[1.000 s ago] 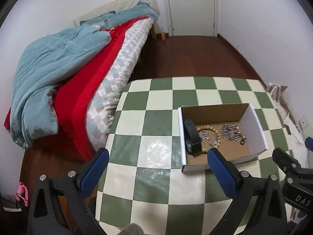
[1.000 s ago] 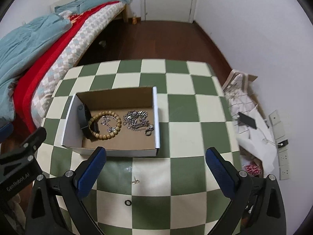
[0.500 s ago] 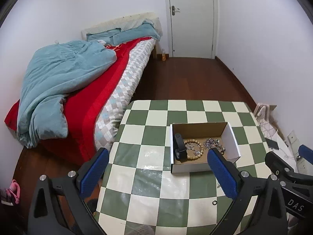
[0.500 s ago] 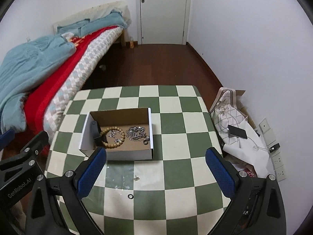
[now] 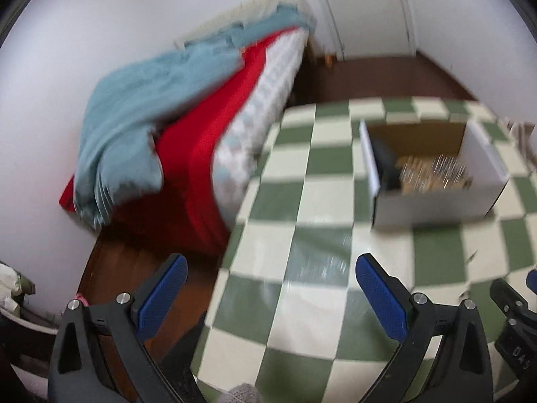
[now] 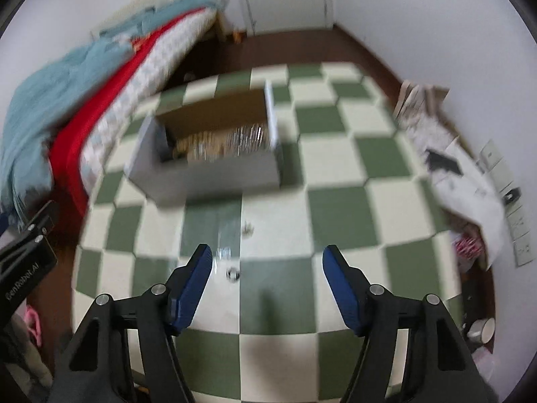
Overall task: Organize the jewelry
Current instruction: 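Lower the right tool onto the second black ring and close on it, then grasp the small silver earring with the left tool while the right tool holds the ring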
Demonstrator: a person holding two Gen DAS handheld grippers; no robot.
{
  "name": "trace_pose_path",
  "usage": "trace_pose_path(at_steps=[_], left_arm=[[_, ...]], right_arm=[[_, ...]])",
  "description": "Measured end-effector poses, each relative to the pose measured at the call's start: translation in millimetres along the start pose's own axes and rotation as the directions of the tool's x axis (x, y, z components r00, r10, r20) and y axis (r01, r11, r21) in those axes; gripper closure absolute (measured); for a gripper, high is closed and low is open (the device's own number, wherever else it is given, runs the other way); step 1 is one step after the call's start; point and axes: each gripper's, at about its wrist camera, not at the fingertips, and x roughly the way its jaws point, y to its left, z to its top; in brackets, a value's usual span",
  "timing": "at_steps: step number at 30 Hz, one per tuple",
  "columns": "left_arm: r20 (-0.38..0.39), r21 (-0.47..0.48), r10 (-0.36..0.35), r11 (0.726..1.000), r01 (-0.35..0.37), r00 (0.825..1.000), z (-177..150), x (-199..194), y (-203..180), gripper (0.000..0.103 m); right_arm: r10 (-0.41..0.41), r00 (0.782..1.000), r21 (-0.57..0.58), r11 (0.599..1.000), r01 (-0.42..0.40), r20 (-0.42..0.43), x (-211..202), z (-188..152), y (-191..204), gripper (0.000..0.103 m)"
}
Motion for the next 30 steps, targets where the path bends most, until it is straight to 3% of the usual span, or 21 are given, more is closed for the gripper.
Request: trace_pose_path(at_steps=[5,6,9,12,16,20,25,30], left_arm=[[-0.068,0.023,0.025,0.999,-0.023,0.997,-18.3,26.2,1.0,0.0],[-0.074,0.022,0.025,0.999,-0.024,0.997,-19.8,28.3,1.8,0.0],[-0.093,0.011,0.019,1.0,-0.018,0.996,-21.3,35.1,5.9,0.0],[-0.1,-0.001,0.0,1.0,0.0,0.995,-20.6,36.6,5.2,0.0],[-0.097,0.012,-0.048,0.999,0.05,0.994,-16.6,32.4,-10.0,0.0],[-0.099,0.049,-0.136,0.989,0.141,0.986,-9.7,24.3,-42.0,0.0],[-0.135,0.125,-0.282,0.946,0.299,0.95,-2.6,14.9,-103.1,0.0],[-0.161,0.186,-0.357,0.905,0.384,0.92,1.9,12.2,-150.8,0.001]], right_arm=[[-0.01,0.999,-0.064,0.998,0.007,-0.036,50.0,-22.7,24.1,0.036],[-0.018,0.999,-0.078,0.997,0.015,-0.044,56.4,-25.5,28.9,0.04],[-0.061,0.998,-0.132,0.99,0.056,-0.035,66.7,-34.1,41.7,0.058],[-0.082,0.997,-0.166,0.983,0.08,-0.005,64.3,-40.5,46.3,0.09],[-0.06,0.998,-0.136,0.989,0.06,0.004,56.1,-44.1,34.4,0.09],[-0.033,0.999,-0.006,0.999,0.033,0.018,38.9,-35.6,-8.5,0.09],[-0.071,0.997,0.079,0.994,0.069,0.028,27.4,-22.3,-56.0,0.09],[-0.111,0.994,0.134,0.985,0.107,0.023,28.8,-14.0,-94.0,0.09]])
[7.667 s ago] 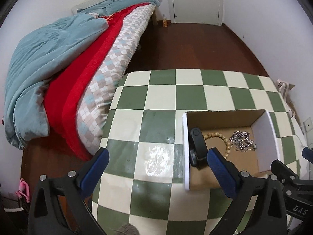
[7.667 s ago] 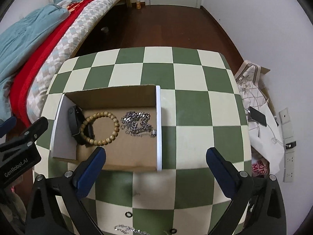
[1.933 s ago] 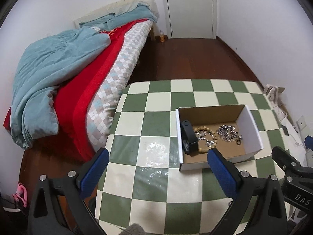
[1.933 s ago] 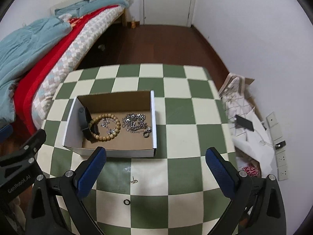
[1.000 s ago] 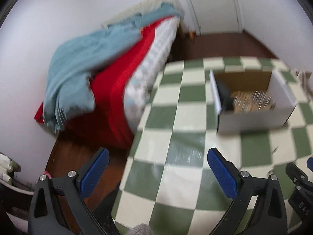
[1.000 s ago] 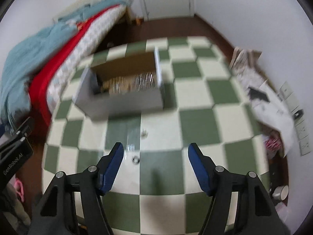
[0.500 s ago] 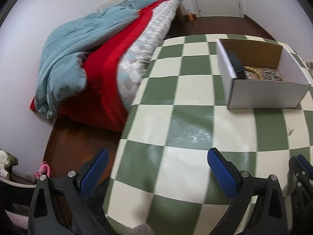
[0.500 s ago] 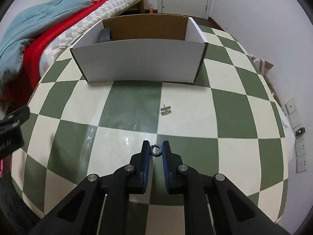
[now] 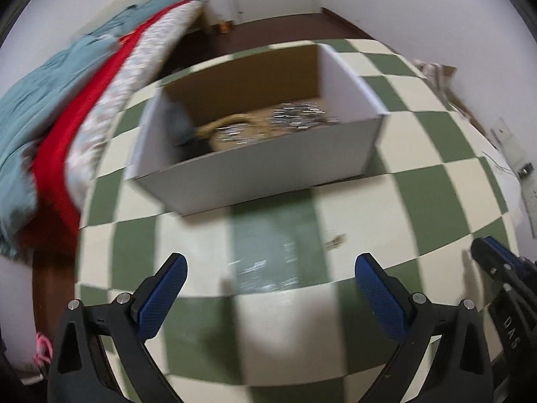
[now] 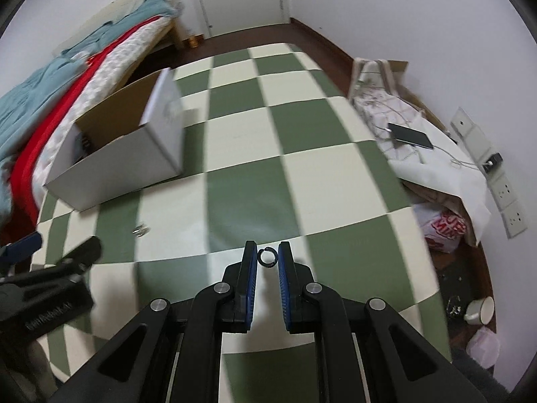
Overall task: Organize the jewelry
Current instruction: 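Grasp the small silver earring with the left tool while the right tool holds the ring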
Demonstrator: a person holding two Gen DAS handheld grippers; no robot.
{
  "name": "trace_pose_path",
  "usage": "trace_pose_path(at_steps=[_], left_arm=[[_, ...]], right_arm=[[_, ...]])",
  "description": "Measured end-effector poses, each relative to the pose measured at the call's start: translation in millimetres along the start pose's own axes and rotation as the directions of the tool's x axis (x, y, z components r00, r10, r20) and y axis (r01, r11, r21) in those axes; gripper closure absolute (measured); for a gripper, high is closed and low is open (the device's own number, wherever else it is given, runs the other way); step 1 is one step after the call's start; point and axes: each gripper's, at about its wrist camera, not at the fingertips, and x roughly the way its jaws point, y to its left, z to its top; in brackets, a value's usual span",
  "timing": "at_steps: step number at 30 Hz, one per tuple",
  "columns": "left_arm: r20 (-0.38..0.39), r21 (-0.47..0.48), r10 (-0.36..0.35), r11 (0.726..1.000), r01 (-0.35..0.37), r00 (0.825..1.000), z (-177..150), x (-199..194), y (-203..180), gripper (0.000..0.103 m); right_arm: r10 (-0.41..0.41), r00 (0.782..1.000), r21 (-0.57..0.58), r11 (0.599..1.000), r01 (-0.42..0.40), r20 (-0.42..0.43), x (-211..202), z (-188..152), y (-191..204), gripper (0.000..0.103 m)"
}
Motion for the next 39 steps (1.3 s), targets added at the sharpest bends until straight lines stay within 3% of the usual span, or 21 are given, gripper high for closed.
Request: trace_pose_path(at_steps=[1,3,7,10,12,16,32,34,36,37,39], left_arm=[[-0.005,0.007,-0.01,1.0,0.01,1.0,2.0,3.1,-4.8,0.001],[-0.013,0.016,-0.029,0.999,0.029,0.999,5.0,7.1,-12.3,0.015],[-0.014,0.023,-0.066,0.998,0.066,0.998,8.5,9.7,-18.3,0.029],[-0.029,0.029,-0.089,0.996,0.09,0.996,7.8,13.4,-19.8,0.062],[-0.05,0.024,-0.111,0.993,0.112,0.993,6.7,19.9,-18.0,0.092],[-0.039,0.009,-0.121,0.993,0.122,0.992,5.0,21.5,-14.5,0.099],[0.06,-0.072,-0.154,0.985,0.159,0.986,2.6,-8.4,17.9,0.1],[0.045,-0.102,-0.179,0.978,0.183,0.983,2.5,-2.2,24.6,0.094],[0.009,-0.125,-0.218,0.968,0.217,0.976,2.8,7.0,27.1,0.065],[0.01,-0.126,-0.216,0.968,0.215,0.976,2.2,8.8,27.1,0.057],[0.017,-0.107,-0.21,0.972,0.211,0.978,2.7,12.3,24.1,0.054]], right_arm=[[-0.004,1.0,0.005,1.0,0.004,-0.002,1.2,0.5,-3.5,0.09],[-0.002,1.0,0.018,1.0,0.003,-0.011,4.3,2.0,-11.5,0.09],[-0.005,1.0,0.025,1.0,0.005,-0.005,6.2,3.8,-18.5,0.09],[-0.001,1.0,0.03,1.0,0.002,-0.005,8.0,4.5,-19.7,0.09],[0.001,1.0,0.029,1.0,0.0,-0.004,9.2,6.0,-19.3,0.09],[0.003,1.0,0.022,1.0,-0.003,0.002,8.0,7.1,-15.2,0.09],[0.02,0.999,0.015,1.0,-0.02,0.035,-12.3,11.0,-7.7,0.09],[0.023,0.999,0.013,1.0,-0.024,0.039,-14.4,11.3,-7.7,0.09],[0.027,0.999,0.017,0.999,-0.028,0.042,-15.6,11.9,-7.6,0.09],[0.028,0.999,0.019,0.999,-0.029,0.042,-15.5,11.8,-8.2,0.09],[0.035,0.999,0.031,0.999,-0.036,0.038,-14.6,12.1,-9.8,0.09]])
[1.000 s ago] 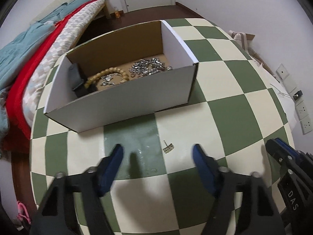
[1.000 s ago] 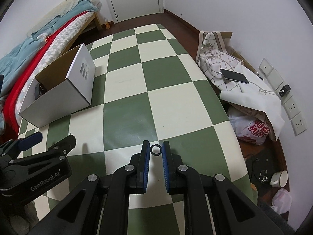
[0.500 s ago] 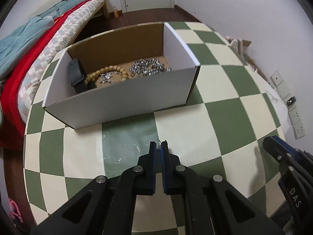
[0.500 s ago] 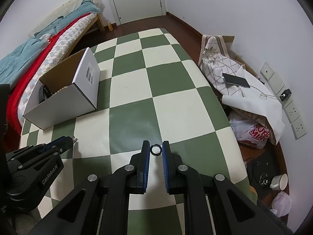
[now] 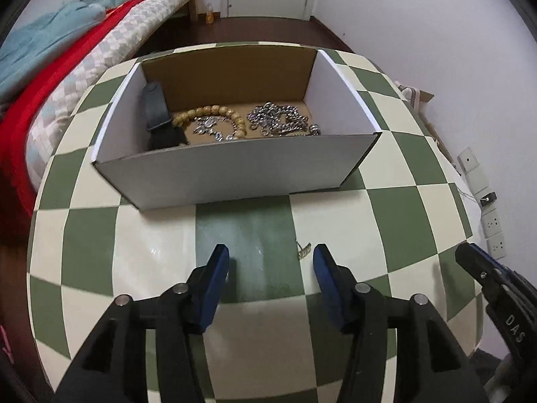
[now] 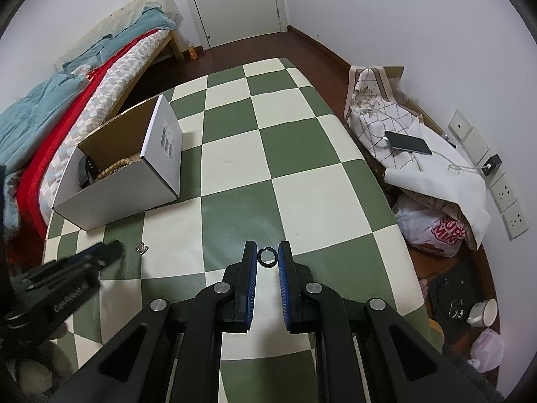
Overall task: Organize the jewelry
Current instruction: 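Grasp the small silver earring with the left tool while the right tool holds the ring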
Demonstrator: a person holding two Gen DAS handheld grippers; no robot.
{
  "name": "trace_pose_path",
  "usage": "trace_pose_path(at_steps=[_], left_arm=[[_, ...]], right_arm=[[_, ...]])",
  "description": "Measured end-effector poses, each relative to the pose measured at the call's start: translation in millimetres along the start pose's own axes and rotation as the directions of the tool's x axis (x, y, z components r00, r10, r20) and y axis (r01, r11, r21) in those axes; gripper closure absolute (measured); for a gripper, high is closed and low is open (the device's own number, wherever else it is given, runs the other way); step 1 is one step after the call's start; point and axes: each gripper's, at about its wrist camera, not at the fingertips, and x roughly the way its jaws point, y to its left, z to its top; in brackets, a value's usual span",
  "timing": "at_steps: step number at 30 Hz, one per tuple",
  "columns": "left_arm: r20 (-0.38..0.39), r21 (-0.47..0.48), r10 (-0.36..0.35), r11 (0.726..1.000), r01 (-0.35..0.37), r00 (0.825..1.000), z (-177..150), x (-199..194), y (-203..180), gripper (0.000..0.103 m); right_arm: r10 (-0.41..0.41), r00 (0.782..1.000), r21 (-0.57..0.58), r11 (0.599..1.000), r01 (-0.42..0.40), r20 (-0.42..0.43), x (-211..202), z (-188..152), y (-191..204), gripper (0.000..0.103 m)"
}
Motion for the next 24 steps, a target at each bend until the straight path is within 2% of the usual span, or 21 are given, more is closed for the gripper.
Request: trace_pose_path(at_steps=[5,8,10,11,19,24], left_arm=[[-0.023,0.064,0.048,0.997,-0.047,0.999,-1.0,15.7,-12.1,0.054],[-0.001,0.105,0.076,0.992,-0.075,0.997,-3.3,17.9,-20.4,0.055],[0.013,0.108,0.065,0.992,-0.066,0.998,-4.6,16.5,-22.5,0.074],[0.018,0.115,0.07,0.991,-0.072,0.997,-5.0,15.9,-24.0,0.093],[0.026,0.121,0.08,0.989,-0.082,0.996,-3.3,9.8,-25.0,0.094],[0.08,0.092,0.054,0.994,-0.062,0.995,3.3,-23.0,-15.2,0.094]], right_arm=[[0.005,1.0,0.011,1.0,-0.005,-0.006,3.5,0.7,-3.3,0.09],[0.005,1.0,0.017,1.0,-0.005,-0.008,5.4,1.4,-5.5,0.09],[0.003,1.0,0.021,1.0,-0.003,-0.009,6.6,1.6,-6.9,0.09],[0.002,1.0,0.021,1.0,-0.002,-0.01,7.0,1.3,-7.2,0.09],[0.0,1.0,0.013,1.0,0.0,-0.008,6.0,1.4,-3.2,0.09],[0.016,1.0,0.006,1.0,-0.016,0.013,-5.0,6.1,3.2,0.09]])
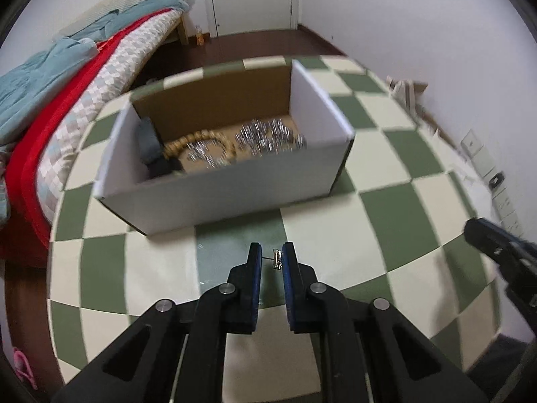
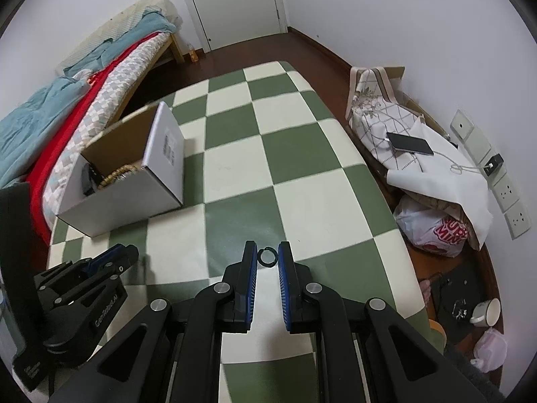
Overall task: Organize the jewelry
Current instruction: 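Grasp the small silver earring with the left tool while the right tool holds the ring, then carry the earring in the left tool and ring in the right tool over the box, then open the left tool to drop the earring while the right tool drops the ring into the box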
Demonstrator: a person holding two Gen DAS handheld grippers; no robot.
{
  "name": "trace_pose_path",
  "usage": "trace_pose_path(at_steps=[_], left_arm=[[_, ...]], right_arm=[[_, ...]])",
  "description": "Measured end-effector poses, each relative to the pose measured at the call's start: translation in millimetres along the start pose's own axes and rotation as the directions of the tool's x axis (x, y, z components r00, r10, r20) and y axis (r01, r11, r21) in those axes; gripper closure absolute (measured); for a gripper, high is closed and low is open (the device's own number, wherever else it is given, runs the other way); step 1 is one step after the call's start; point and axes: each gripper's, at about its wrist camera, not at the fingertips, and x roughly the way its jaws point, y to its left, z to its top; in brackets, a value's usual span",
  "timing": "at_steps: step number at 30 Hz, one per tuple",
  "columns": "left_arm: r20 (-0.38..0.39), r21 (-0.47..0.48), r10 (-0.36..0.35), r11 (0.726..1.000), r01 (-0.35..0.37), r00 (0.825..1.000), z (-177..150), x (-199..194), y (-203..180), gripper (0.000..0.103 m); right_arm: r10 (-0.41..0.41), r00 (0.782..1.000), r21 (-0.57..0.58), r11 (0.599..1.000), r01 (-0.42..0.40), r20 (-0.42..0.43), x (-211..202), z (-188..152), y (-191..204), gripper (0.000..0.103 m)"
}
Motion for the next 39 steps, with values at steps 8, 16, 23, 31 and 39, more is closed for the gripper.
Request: trace_pose_path(at_steps=[8,16,23,31,39], left_arm=[[0.066,-0.129,-0.061,0.989,0.069,0.996,57.3,-46.5,60.0,0.094],[0.004,-0.179,-0.102,0.979,0.101,0.995,102.4,-20.8,95.2,0.093],[-0.082,-0.232,-0.138,0.966,0.116,0.987,110.4,4.1,108.4,0.09],[-0.063,-0.284,-0.061,0.958,0.041,0.996,107.5,-5.4,130.9,0.022],[-0.065,-0.214,0.125,0.967,-0.136,0.99,93.2,-27.3,134.6,0.0]], right_arm=[[0.128,0.99,-0.039,0.991,-0.125,0.059,-31.0,38.7,40.4,0.09],[0.301,0.953,-0.046,0.952,-0.302,-0.018,-4.2,96.0,95.5,0.09],[0.337,0.922,0.023,0.941,-0.339,-0.19,46.5,115.8,116.4,0.089],[0.246,0.95,0.008,0.968,-0.249,-0.194,50.2,119.2,115.4,0.052],[0.036,0.983,-0.125,0.99,-0.06,-0.181,38.4,113.1,119.4,0.006]])
